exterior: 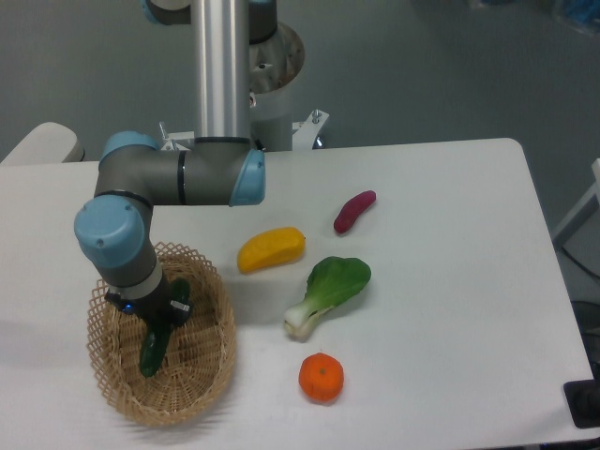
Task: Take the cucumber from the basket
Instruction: 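Lift the cucumber out of the basket and carry it past the bok choy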
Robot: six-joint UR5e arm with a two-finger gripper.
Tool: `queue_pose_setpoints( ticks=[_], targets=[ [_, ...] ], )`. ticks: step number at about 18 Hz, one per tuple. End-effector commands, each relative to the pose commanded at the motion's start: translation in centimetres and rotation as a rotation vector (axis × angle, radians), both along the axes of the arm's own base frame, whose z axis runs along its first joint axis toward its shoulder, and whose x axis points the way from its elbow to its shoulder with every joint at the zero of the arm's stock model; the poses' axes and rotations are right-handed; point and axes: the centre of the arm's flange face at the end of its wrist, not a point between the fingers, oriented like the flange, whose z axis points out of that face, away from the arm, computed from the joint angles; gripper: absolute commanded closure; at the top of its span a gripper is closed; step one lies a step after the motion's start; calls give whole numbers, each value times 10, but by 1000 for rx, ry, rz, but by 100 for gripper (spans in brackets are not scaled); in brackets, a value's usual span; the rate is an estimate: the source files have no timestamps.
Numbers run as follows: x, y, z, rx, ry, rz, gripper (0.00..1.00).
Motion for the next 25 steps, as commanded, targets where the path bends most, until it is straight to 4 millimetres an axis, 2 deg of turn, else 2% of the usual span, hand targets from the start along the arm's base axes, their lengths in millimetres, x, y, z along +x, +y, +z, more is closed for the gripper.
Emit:
queue_pose_setpoints(
  ticks=[4,9,12,14,15,20,25],
  targets=[
    [-32,-5,55,82,42,33,67],
    [-88,-29,89,94,86,-54,68],
    [-128,-47,96,105,89,-15,67],
    [-159,-66,106,99,116,-57,67],
    [-187,-81,109,92,133,-94,67],
    [-252,-125,109,63,152,-169,67],
    [-305,-165,107,30,180,-257,67]
  ],
)
